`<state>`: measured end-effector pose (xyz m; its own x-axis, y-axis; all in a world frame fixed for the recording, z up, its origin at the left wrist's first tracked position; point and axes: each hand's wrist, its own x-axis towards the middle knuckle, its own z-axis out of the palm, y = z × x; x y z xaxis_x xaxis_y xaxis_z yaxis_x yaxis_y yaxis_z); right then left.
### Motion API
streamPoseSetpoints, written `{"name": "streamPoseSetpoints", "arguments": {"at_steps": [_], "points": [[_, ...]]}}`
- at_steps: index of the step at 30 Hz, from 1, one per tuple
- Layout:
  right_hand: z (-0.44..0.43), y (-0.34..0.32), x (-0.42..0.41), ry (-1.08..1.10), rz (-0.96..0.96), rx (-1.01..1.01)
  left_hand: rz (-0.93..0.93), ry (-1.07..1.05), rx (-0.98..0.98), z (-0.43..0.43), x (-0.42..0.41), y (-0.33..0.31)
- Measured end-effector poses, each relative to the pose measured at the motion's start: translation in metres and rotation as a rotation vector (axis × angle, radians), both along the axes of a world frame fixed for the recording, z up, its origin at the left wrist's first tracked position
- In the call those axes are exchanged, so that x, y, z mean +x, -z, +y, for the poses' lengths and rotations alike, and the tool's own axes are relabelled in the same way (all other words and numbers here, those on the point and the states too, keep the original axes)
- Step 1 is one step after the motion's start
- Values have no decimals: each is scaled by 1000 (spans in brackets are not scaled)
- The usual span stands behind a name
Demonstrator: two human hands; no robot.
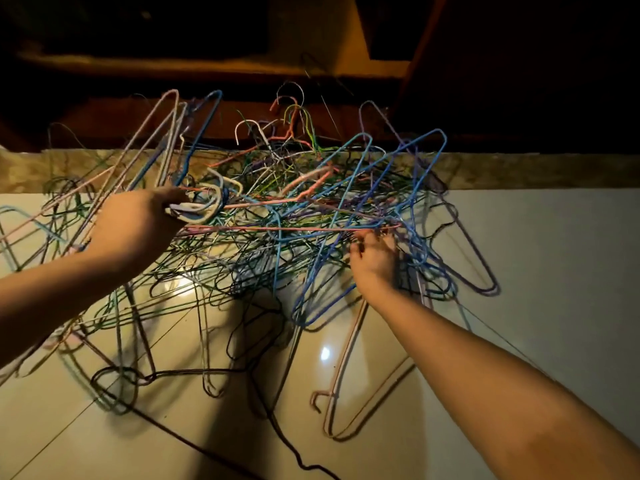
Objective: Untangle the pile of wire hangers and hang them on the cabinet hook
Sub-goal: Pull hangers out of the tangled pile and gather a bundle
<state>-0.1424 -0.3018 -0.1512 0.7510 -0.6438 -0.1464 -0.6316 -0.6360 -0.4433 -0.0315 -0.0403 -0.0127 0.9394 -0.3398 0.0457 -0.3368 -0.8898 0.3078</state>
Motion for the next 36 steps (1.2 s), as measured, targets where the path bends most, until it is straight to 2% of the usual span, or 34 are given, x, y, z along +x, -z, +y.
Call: {"name": "streamPoseSetpoints", "arguments": {"at_steps": [2, 3, 4, 7, 8, 12, 17, 22, 29, 36], "points": [[5, -8, -2, 62, -148, -51, -10, 19, -13, -1, -2, 0], [6, -12, -2, 132, -187, -6, -9, 22, -21, 0, -2, 1], [6, -15, -1, 226, -187, 128, -4, 20, -22, 2, -2, 2], [8, -19, 9, 528, -148, 780, 27, 3, -31, 5, -4, 6], [6, -18, 12, 581, -177, 876, 29, 7, -36, 5, -4, 6], [-5, -20, 26, 670, -306, 994, 0, 18, -53, 3, -3, 5], [7, -23, 27, 710, -126, 1123, -17, -6, -41, 3, 1, 5], [1, -14, 23, 854, -401, 1408, -8, 9, -35, 6, 0, 7], [-1, -9, 29, 838, -386, 1420, 20, -7, -52, 2, 0, 4], [2, -5, 24, 822, -478, 1417, 22, -18, -78, 1, 2, 1]]}}
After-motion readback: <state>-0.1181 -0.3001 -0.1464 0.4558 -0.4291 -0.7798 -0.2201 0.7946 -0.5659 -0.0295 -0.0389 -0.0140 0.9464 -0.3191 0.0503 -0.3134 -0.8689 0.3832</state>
